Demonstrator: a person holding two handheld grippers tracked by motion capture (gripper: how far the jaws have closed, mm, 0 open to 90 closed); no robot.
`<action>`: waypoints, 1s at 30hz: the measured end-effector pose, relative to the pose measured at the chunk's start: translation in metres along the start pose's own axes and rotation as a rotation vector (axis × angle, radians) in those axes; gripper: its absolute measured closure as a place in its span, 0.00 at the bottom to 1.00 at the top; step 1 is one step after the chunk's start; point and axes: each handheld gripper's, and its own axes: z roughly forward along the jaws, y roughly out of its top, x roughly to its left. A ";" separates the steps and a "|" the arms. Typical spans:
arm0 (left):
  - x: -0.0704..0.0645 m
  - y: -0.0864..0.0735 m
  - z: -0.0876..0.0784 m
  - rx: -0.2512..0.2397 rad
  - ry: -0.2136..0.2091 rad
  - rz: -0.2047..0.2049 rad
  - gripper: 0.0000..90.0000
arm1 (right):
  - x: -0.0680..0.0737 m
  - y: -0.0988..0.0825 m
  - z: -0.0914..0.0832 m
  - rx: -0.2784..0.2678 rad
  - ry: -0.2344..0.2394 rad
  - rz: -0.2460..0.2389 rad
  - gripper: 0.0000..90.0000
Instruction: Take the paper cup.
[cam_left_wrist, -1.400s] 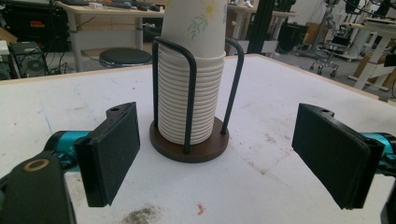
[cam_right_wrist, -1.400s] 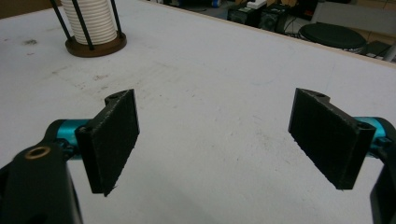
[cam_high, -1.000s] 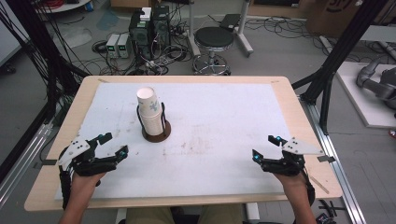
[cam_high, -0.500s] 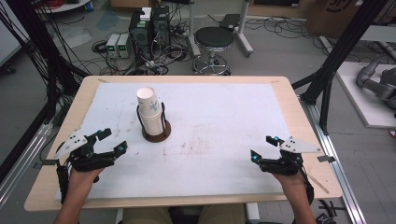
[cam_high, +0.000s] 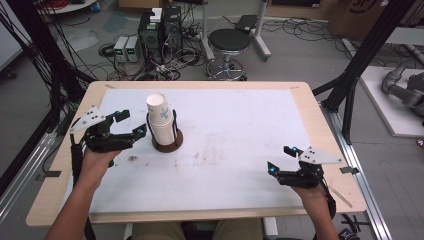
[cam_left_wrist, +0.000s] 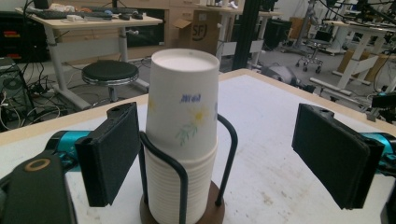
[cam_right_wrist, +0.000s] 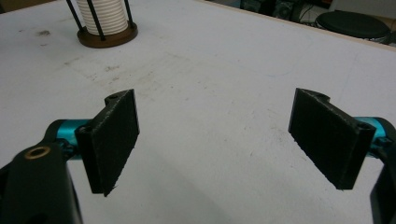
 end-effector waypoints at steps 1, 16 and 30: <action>0.001 0.003 0.002 0.006 0.000 0.003 0.17 | 0.000 0.000 -0.001 0.000 0.001 0.004 0.18; 0.012 0.038 0.051 0.111 0.047 0.020 0.17 | 0.001 0.000 -0.001 0.004 0.012 0.003 0.18; 0.014 0.035 0.076 0.176 0.058 0.048 0.29 | -0.001 -0.001 0.000 0.008 0.017 0.003 0.18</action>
